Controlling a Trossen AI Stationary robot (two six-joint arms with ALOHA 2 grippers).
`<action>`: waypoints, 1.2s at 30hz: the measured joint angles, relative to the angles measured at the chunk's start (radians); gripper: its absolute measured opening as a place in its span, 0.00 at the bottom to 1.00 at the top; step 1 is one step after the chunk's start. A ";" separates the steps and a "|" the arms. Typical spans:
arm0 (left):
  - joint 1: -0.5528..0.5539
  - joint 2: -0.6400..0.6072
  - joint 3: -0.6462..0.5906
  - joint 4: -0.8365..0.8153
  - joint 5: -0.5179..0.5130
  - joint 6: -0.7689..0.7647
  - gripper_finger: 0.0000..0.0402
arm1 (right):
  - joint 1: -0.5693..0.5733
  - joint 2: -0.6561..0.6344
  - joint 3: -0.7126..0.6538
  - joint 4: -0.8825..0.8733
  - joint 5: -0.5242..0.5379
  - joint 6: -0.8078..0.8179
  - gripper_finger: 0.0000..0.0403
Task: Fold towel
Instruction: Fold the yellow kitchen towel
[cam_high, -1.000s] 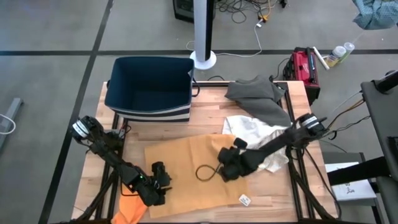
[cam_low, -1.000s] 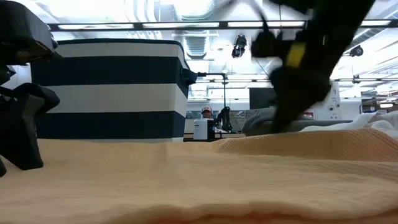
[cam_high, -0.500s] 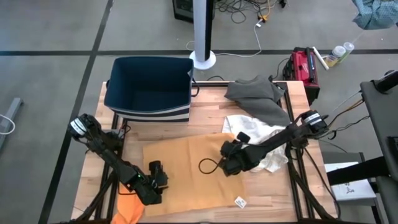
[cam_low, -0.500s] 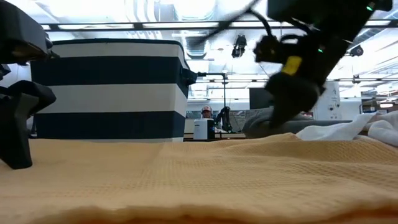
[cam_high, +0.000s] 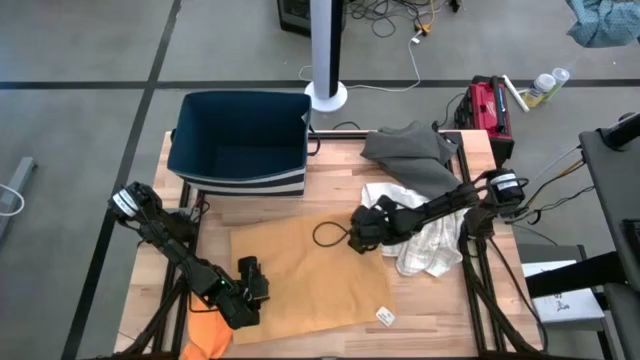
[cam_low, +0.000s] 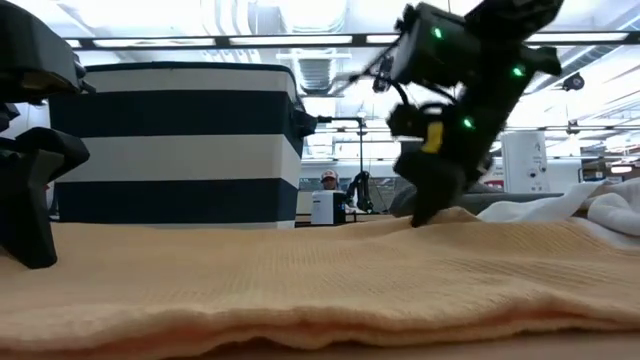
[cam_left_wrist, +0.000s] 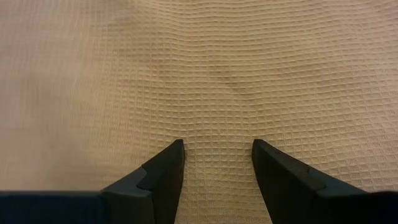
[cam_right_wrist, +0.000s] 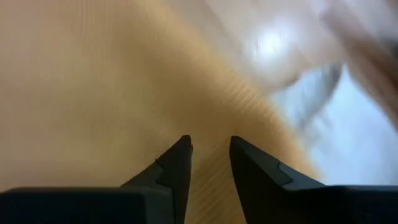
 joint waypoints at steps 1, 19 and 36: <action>0.000 0.000 0.000 0.000 0.000 0.000 0.46 | 0.002 -0.012 0.007 0.006 -0.008 -0.026 0.25; -0.003 -0.001 -0.002 0.005 -0.006 -0.005 0.46 | -0.185 0.007 0.028 -0.110 0.081 -0.046 0.24; -0.003 -0.014 0.029 -0.006 0.018 0.015 0.46 | 0.208 -0.014 0.121 -0.234 -0.148 -0.026 0.27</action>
